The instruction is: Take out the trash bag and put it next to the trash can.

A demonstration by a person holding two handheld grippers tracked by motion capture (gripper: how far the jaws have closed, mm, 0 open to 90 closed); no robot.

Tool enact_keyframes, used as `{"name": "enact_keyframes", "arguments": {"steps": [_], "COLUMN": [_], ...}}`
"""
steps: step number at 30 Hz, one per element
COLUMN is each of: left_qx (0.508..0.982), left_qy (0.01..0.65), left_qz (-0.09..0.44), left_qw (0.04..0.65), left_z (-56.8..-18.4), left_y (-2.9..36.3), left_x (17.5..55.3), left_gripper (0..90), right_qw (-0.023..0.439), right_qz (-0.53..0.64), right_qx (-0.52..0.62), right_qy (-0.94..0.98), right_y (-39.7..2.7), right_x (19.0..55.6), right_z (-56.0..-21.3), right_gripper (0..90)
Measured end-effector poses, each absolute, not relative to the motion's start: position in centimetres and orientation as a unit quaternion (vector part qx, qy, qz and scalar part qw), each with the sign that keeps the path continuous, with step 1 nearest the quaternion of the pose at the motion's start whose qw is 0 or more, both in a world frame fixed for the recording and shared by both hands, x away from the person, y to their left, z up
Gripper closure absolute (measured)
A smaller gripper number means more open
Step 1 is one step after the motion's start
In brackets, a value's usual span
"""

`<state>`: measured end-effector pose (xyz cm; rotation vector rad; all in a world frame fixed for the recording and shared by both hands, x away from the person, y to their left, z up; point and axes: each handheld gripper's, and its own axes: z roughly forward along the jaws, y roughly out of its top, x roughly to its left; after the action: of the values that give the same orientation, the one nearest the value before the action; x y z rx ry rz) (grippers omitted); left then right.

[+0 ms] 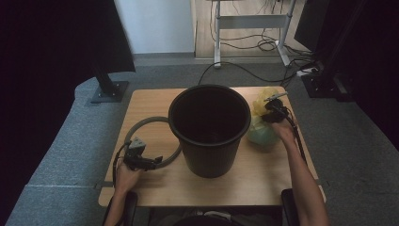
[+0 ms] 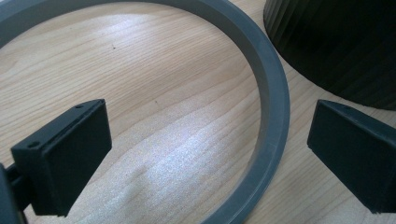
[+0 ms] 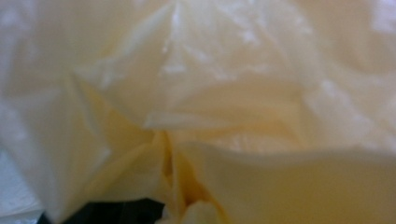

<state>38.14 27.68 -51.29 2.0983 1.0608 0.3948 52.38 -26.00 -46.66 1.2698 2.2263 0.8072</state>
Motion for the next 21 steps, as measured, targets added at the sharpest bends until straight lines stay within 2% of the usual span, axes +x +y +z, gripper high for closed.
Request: {"name": "enact_keyframes", "arguments": {"steps": [9,21], "left_qx": [0.819,0.829], "left_qy": [0.414,0.405], "left_qz": [0.153,0.142], "left_qw": [0.366,0.357], "left_z": [-51.5,-51.8], "left_y": [27.6,27.1], "left_x": [38.2,38.3], "left_gripper": [0.0,0.0], "right_qw": [0.237,0.223], "right_qz": [0.287,0.302], "right_qx": [0.469,0.51], "right_qy": [0.801,0.774], "right_y": [-24.8,-24.6], "right_x": [53.9,56.7], "right_z": [-49.6,-52.5], "right_gripper": [64.7,65.0]}}
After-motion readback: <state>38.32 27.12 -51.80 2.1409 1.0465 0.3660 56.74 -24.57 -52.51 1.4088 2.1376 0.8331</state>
